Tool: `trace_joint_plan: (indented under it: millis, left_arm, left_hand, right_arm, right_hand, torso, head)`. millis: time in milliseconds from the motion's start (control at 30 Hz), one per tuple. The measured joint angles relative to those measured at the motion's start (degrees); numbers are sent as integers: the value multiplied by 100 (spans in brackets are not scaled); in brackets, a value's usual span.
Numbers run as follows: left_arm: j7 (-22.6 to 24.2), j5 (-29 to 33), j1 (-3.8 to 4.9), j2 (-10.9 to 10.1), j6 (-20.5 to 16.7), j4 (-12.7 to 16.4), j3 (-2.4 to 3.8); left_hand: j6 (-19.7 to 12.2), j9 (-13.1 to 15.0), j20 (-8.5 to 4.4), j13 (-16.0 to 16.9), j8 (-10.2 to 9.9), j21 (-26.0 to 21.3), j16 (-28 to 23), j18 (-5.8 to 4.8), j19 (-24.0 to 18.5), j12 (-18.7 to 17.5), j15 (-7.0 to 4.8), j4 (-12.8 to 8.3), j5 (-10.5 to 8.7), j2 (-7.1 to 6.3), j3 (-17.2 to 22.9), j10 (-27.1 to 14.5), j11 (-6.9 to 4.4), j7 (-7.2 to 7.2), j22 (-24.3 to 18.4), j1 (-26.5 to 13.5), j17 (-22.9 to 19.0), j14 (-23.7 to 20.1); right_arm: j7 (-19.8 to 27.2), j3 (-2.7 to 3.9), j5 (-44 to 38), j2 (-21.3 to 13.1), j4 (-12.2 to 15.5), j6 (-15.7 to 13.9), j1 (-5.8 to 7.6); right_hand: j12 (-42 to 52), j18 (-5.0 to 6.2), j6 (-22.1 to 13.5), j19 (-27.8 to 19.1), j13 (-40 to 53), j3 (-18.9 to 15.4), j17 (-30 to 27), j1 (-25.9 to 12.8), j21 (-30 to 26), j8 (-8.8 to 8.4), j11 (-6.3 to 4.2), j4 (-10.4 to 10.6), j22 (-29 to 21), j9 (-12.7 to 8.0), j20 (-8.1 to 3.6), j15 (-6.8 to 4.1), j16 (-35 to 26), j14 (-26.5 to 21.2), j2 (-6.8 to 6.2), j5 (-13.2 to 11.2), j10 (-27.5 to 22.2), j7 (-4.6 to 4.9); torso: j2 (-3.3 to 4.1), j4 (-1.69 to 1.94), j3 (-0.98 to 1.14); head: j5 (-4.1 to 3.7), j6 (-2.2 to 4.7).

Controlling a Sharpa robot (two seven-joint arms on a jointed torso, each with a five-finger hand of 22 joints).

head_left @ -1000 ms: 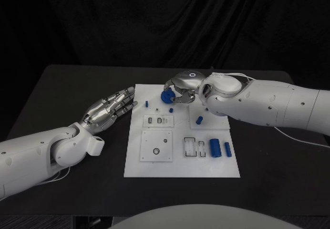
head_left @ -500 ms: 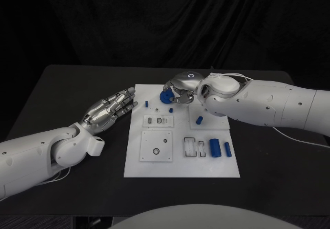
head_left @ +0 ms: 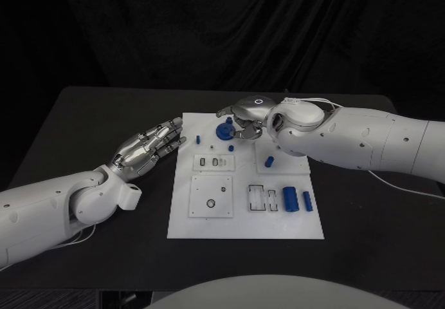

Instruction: Assemble the parts on the task board

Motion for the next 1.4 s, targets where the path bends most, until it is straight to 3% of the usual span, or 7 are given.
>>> trace_joint_plan:
  millis: [167, 400, 633, 767, 1033, 1167, 1400]
  left_arm:
    - [0, 0, -4, -17, 1, 4, 0]
    - [0, 0, -6, -82, 1, 32, 0]
    - [2, 0, -7, -127, -4, 78, 0]
    - [2, 0, -8, -147, -9, 93, 0]
    - [2, 0, -8, -142, -12, 160, 0]
    - [2, 0, -8, -134, -11, 185, 0]
    - [2, 0, -10, -137, -11, 169, 0]
  left_hand:
    - [-20, 0, 0, 0, 0, 0, 0, 0, 0, 0, 0, 0, 0, 0, 0, 0, 0, 19, 0, 0, 0, 0]
    - [-20, 0, 0, 0, 0, 0, 0, 0, 0, 0, 0, 15, 0, 0, 17, 0, 0, 19, 0, 0, 0, 0]
    - [-19, 0, 0, 0, 0, 0, 0, 0, 0, 0, 0, 0, 22, 0, 32, 0, 0, 19, 0, 0, 0, 0]
    - [-20, 0, 0, 0, 0, 0, 0, 0, 0, 0, 0, -16, 22, 0, 48, 0, 0, 19, 0, 0, 0, 0]
    - [-20, 0, 0, 0, 0, 0, 0, 0, 0, 0, 0, -15, 22, 0, 48, 0, 0, 19, 0, 0, 0, 0]
    - [-20, 0, 0, 0, 0, 0, 0, 0, 0, 0, 0, -15, 22, 0, 48, 0, 0, 20, 0, 0, 0, 0]
    - [-19, 0, 0, 0, 0, 0, 0, 0, 0, 0, 0, -15, 22, 0, 48, 0, 0, 19, 0, 0, 0, 0]
  right_arm:
    - [1, 11, 0, -81, 25, -97, 5]
    - [7, 13, 58, -514, 315, -325, 202]
    - [-14, 16, 277, -1555, 1107, -348, 652]
    - [-21, -32, 385, -2156, 1490, -313, 728]
    - [28, -74, 607, -2870, 1659, -331, 550]
    - [38, -82, 691, -2966, 1536, -351, 413]
    - [40, -84, 782, -2982, 1293, -369, 156]
  right_hand:
    - [-8, -1, 49, -20, 0, -2, 0, -7, -18, 0, -21, 1, 0, -3, 20, 0, -21, 0, 7, -35, -21, 0]
    - [2, -2, 987, -4, 0, -134, 0, -100, -9, 147, 51, 167, 0, 181, 28, 7, -19, 7, 95, -314, 52, 101]
    - [155, -3, 1666, 158, -1, -448, 0, -494, 189, 278, 122, 543, 0, 229, 70, 79, 74, 79, 103, -750, 269, 210]
    - [155, -4, 1694, 177, -1, -554, 0, -544, 197, 278, 122, 649, 0, 214, 91, 79, 74, 79, 105, -815, 268, 196]
    - [21, -4, 1889, 217, -1, -489, 0, -222, 221, 267, 49, 584, 0, 177, 51, 58, -25, 58, 33, -661, 196, 146]
    - [-17, -5, 1889, 217, 4, -501, -3, -143, 154, 209, 49, 596, -1, 151, 51, 57, -86, 58, -21, -845, 195, 146]
    - [-112, -4, 1805, 196, -10, -651, -135, -80, -46, 98, 39, 746, -1, 77, 30, 27, -240, 27, -84, -1244, 101, 105]
  torso:
    - [-1, -7, 1]
    - [-4, -11, 1]
    - [-8, 0, -5]
    - [-9, -8, -11]
    - [-3, -27, -6]
    - [-1, -18, -2]
    - [3, -22, 1]
  head:
    - [25, -6]
    - [64, 18]
    - [-14, 53]
    - [-36, 84]
    - [-135, 91]
    - [-220, 101]
    - [-241, 80]
